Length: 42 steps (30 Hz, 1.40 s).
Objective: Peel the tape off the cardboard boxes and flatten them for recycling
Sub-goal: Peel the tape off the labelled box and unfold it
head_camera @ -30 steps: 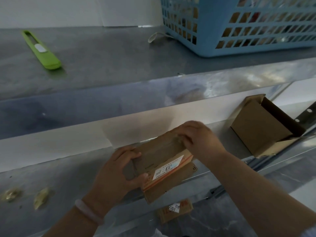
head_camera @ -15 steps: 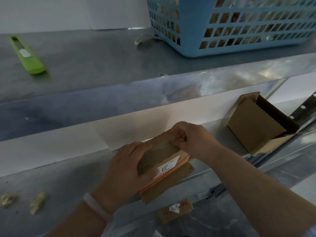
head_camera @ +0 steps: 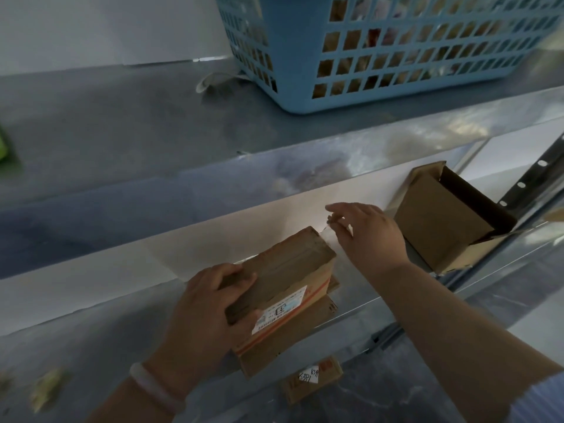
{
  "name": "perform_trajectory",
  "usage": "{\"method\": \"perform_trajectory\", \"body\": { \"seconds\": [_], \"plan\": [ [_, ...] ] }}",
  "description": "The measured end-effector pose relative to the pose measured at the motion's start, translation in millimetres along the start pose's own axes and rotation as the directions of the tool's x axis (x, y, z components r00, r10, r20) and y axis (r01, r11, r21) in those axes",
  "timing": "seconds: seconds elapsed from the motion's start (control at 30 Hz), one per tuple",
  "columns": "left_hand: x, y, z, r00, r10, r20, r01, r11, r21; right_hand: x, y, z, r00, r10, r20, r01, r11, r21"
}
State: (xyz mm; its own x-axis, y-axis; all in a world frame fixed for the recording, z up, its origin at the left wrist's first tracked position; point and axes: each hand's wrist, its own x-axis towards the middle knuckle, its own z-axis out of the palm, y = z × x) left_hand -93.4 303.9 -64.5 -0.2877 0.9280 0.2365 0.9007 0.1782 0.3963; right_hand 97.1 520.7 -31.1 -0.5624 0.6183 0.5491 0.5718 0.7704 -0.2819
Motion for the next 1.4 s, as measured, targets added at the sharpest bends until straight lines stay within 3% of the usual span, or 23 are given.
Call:
{"method": "perform_trajectory", "body": {
  "seconds": [0.1,0.23,0.33,0.5,0.63,0.77,0.87,1.0,1.07,1.27,1.4],
  "plan": [
    [-0.2,1.8,0.5,1.0,-0.001,-0.01,0.001,1.0,-0.008,0.5,-6.9,-0.9,0.989,-0.133,-0.058,0.134,0.991,0.015],
    [-0.7,3.5,0.3,1.0,0.003,-0.022,-0.004,1.0,-0.016,-5.5,-20.9,2.7,0.941,-0.32,0.11,0.308,0.945,0.11],
    [-0.3,4.6,-1.0,1.0,0.003,-0.017,-0.003,1.0,-0.015,-17.6,-32.2,7.4,0.913,-0.278,0.297,0.241,0.958,0.156],
    [-1.3,4.2,-0.6,1.0,0.002,-0.013,-0.002,1.0,-0.022,-23.0,-33.9,1.6,0.911,-0.144,0.386,0.066,0.976,0.209],
    [-0.8,1.6,-0.6,1.0,0.027,-0.013,-0.027,0.999,-0.038,-13.2,-30.7,-4.4,0.836,0.082,0.543,-0.261,0.929,0.262],
    [-0.4,-0.4,-0.9,0.999,0.034,-0.008,-0.034,0.998,-0.051,2.4,-31.9,-3.6,0.784,-0.022,0.62,-0.075,0.989,0.13],
    [-0.1,-1.0,-0.8,0.999,0.034,-0.017,-0.035,0.998,-0.05,1.7,-28.3,-3.2,0.816,0.03,0.578,-0.12,0.986,0.117],
    [0.1,-1.4,-0.8,0.999,0.03,-0.01,-0.031,0.998,-0.051,-5.1,-15.3,-4.2,0.957,0.123,0.261,-0.149,0.985,0.084],
    [0.1,-2.1,-0.8,1.0,0.03,0.005,-0.029,0.999,-0.04,-5.7,-5.4,-3.4,0.98,0.139,0.144,-0.146,0.989,0.034],
    [0.0,-1.7,-1.4,0.999,0.03,0.021,-0.03,0.999,-0.023,-9.5,0.8,3.1,0.961,0.238,0.143,-0.266,0.935,0.235],
    [0.4,-0.1,-3.1,0.999,0.04,0.011,-0.04,0.999,-0.02,-16.5,-6.3,1.8,0.918,0.264,0.295,-0.353,0.882,0.311]
  ]
}}
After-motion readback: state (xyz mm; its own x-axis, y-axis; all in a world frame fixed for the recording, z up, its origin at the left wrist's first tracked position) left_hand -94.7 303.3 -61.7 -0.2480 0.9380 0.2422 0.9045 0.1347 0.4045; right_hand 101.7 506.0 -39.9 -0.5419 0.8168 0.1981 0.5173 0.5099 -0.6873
